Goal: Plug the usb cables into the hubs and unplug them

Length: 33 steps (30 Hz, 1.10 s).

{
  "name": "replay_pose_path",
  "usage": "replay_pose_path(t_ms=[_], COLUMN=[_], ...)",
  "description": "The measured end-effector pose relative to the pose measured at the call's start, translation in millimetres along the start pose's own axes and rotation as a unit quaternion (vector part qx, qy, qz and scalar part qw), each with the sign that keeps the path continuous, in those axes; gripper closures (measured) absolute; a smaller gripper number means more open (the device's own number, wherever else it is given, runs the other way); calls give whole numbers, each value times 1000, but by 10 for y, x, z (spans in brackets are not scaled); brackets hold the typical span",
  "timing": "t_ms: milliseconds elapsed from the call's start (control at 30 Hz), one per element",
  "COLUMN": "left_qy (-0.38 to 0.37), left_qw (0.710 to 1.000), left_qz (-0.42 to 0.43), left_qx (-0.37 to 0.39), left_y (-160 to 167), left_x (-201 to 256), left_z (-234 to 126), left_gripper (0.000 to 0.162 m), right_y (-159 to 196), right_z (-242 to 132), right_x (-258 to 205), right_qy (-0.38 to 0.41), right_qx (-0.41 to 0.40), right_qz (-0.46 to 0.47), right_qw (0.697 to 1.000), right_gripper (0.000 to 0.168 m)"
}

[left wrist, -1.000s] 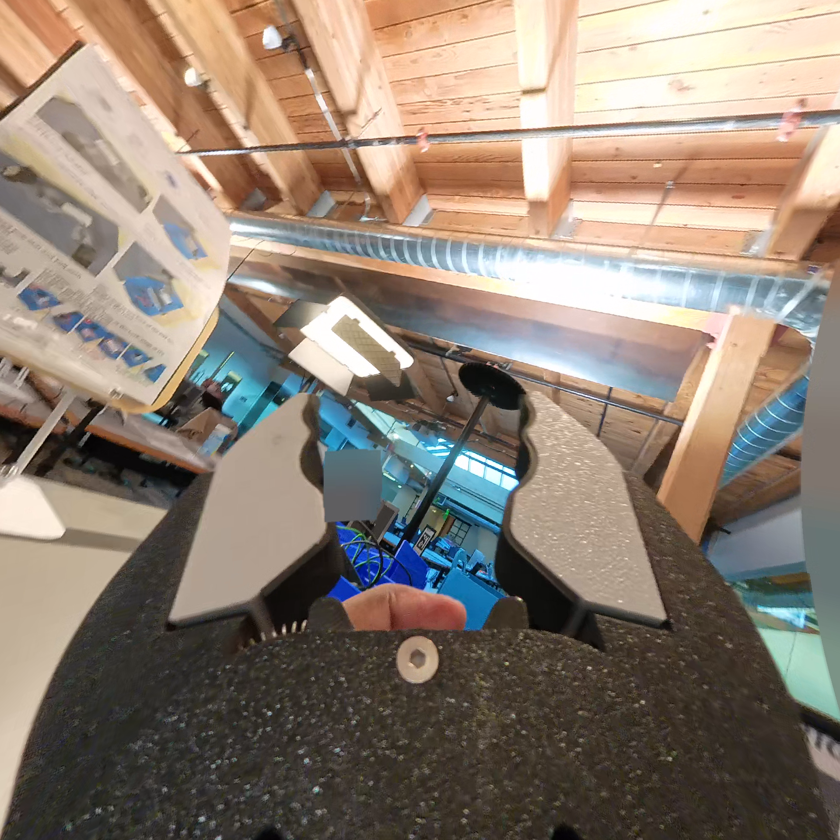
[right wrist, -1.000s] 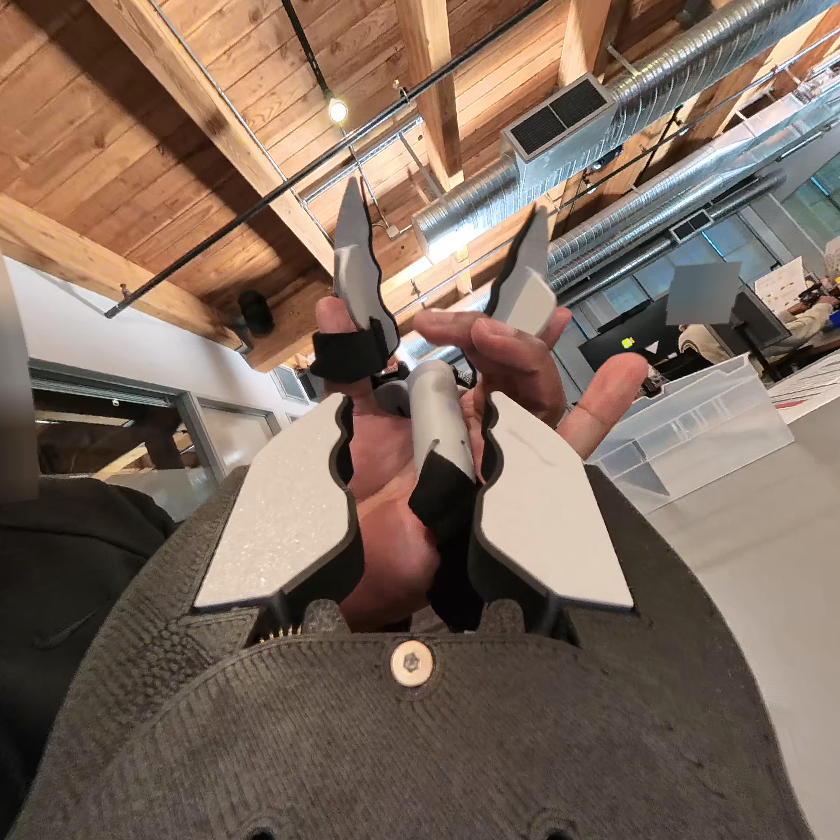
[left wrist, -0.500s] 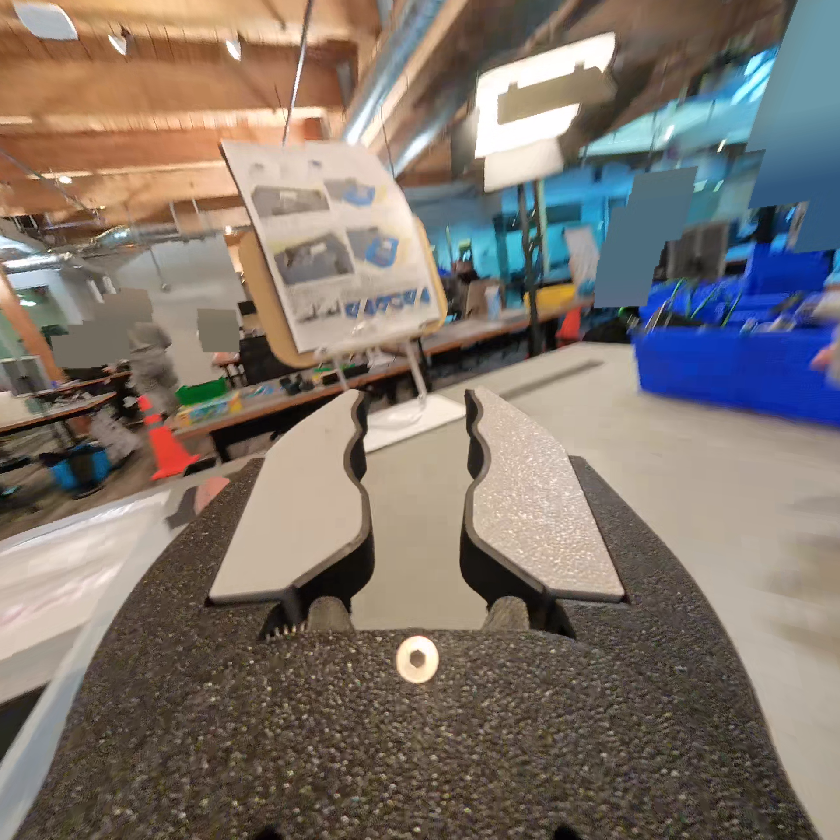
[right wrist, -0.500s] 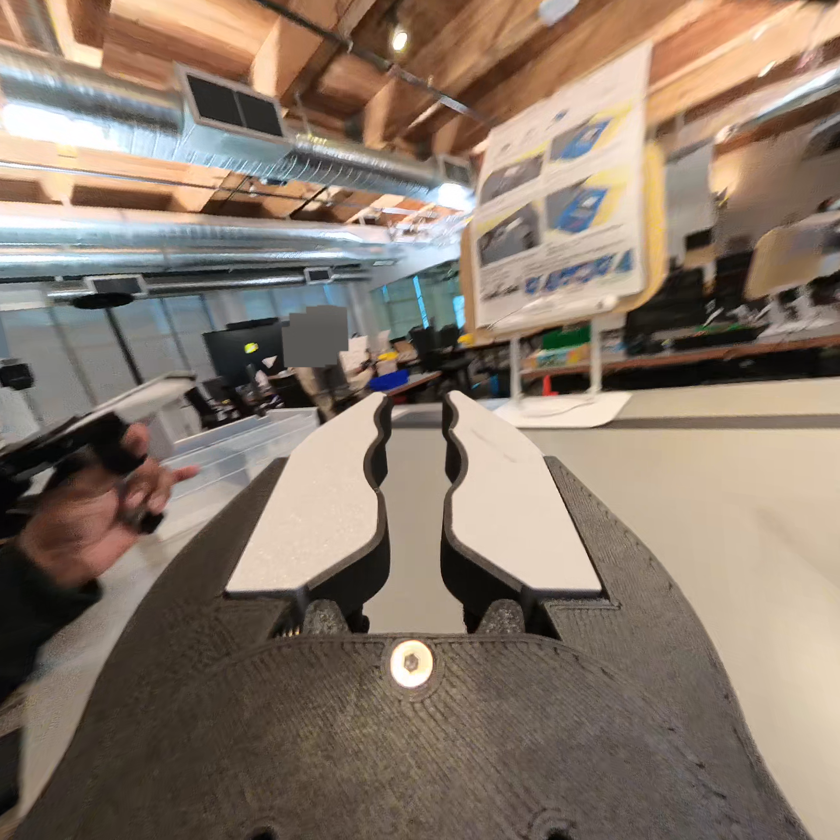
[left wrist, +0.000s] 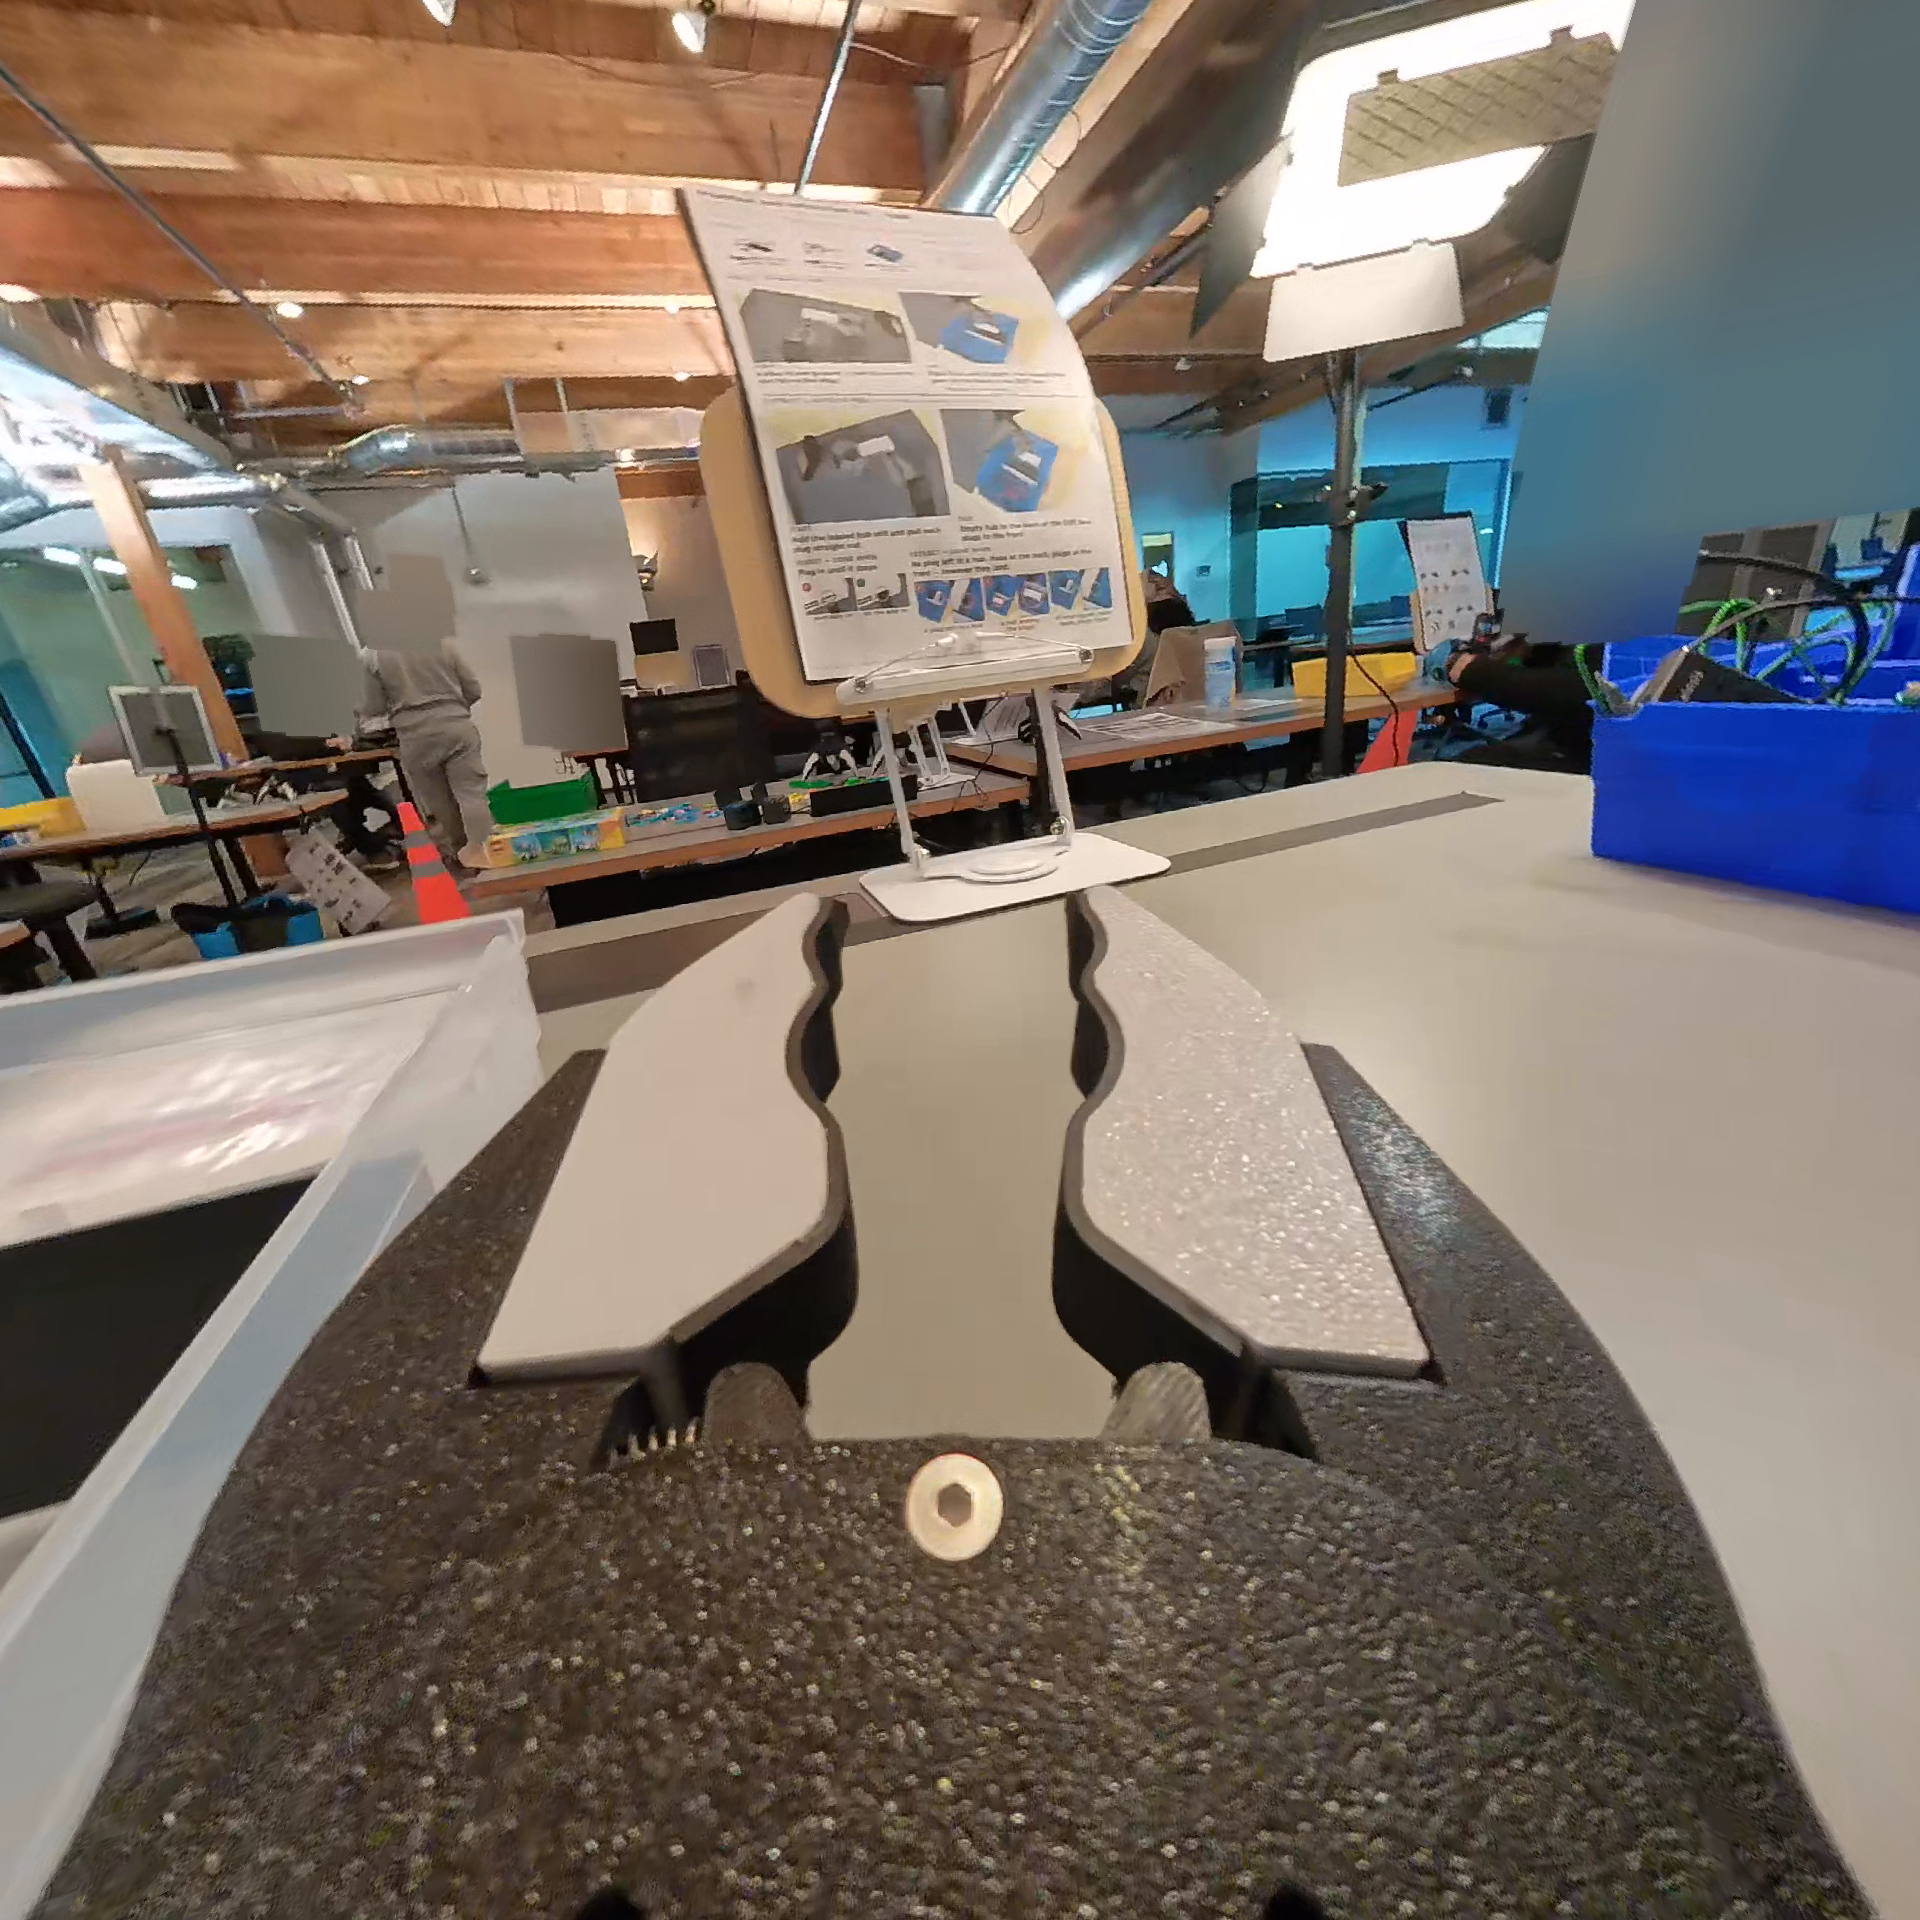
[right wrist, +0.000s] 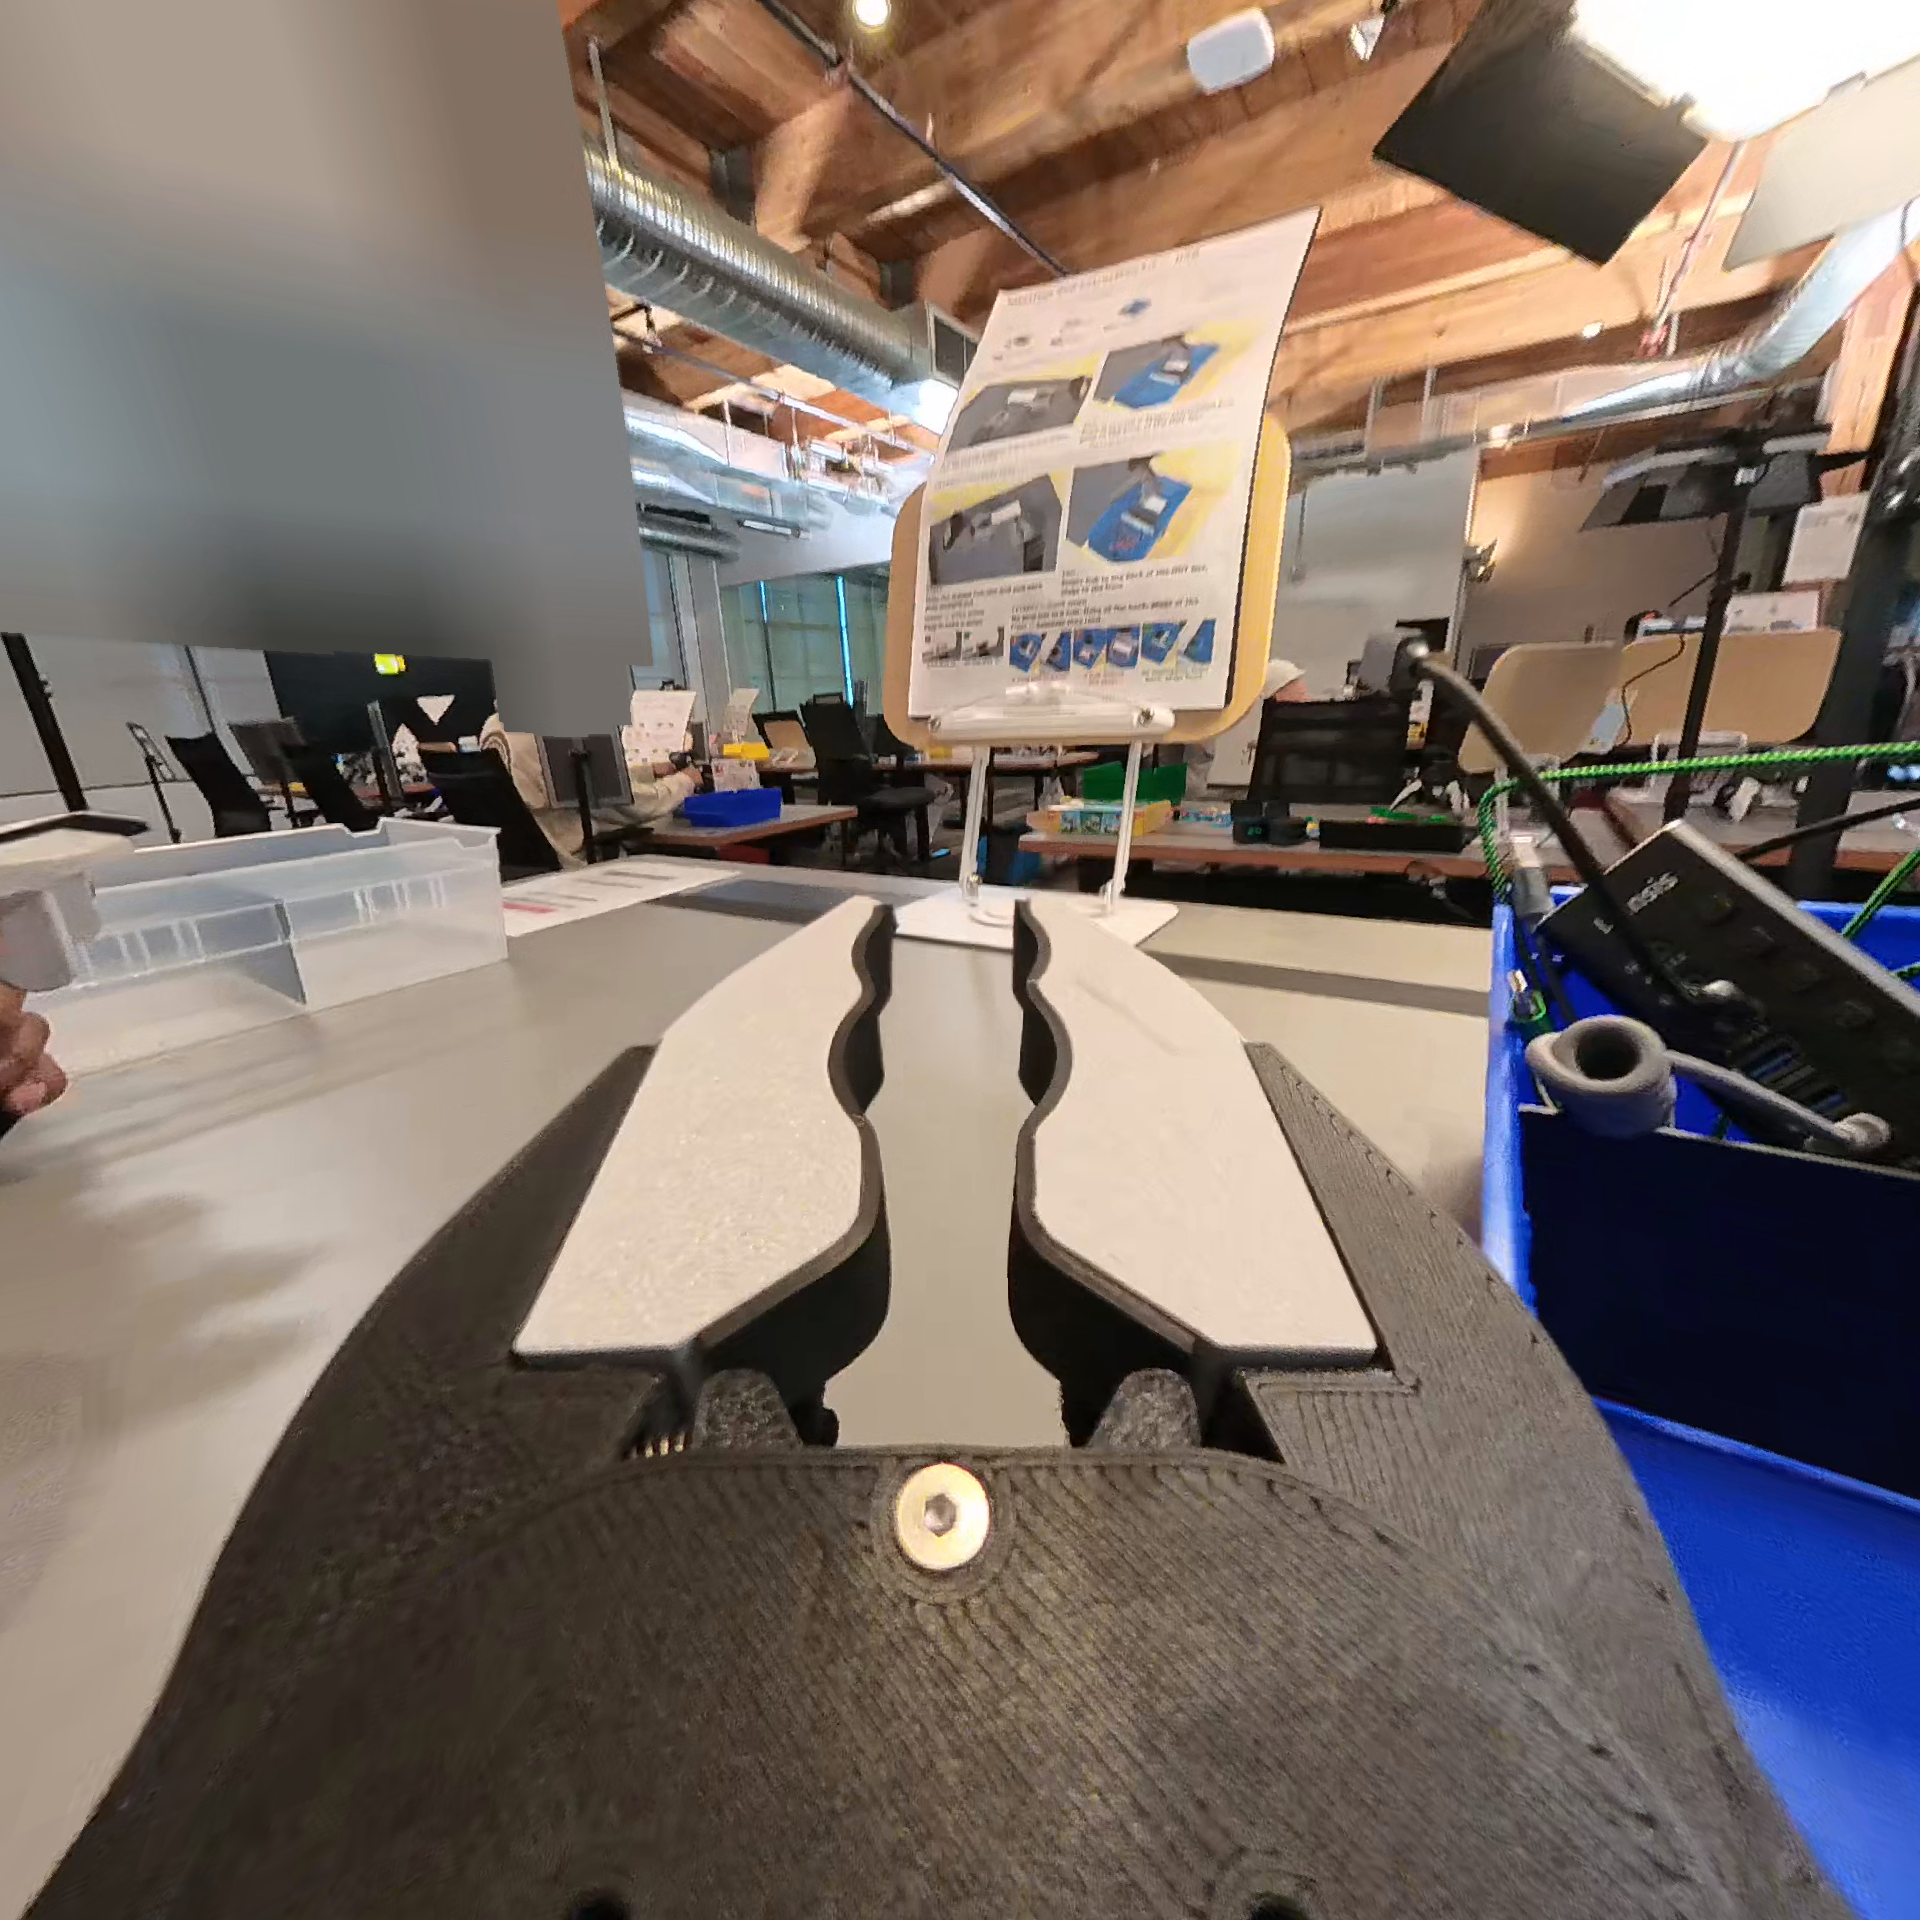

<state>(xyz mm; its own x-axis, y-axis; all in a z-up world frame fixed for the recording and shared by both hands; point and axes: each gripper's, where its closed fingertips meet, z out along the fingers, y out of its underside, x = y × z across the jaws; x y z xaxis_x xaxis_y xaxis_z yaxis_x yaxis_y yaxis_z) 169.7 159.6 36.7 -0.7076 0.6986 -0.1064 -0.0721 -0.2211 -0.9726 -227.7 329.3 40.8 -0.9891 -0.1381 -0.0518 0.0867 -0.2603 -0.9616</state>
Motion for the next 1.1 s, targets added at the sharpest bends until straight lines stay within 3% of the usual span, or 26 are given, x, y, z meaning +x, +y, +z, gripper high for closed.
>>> replay_pose_path(t_ms=[167,267,500,600,800,900,967,1100], left_qy=[-57,-93,-188,-209,-222,-217,-213,-213], left_qw=[997,994,979,976,967,963,960,947], left_qz=[-55,-35,-30,-35,-50,-58,-68,-91], left_qx=[-9,-40,-65,-57,-114,-148,-170,-223], left_y=[48,92,85,49,206,313,383,564], left_x=[-289,-394,-728,-836,-1047,-1084,-1098,-1147], left_z=[-140,-276,-706,-879,-926,-897,-870,-814], left_gripper=[122,120,91,91,92,95,100,105], right_y=[19,19,11,-148,-446,-340,-184,-125], right_z=[1,-17,-91,-262,-587,-698,-748,-773], right_x=[47,55,197,324,488,705,854,940], right_qy=[7,13,49,77,151,220,241,264], right_qx=[-5,-7,-32,-5,49,3,-33,-59], right_qz=[17,17,-11,-21,-88,-107,-72,-69], right_qw=[1000,1000,998,997,983,969,967,960], right_gripper=[145,142,132,133,131,127,134,117])
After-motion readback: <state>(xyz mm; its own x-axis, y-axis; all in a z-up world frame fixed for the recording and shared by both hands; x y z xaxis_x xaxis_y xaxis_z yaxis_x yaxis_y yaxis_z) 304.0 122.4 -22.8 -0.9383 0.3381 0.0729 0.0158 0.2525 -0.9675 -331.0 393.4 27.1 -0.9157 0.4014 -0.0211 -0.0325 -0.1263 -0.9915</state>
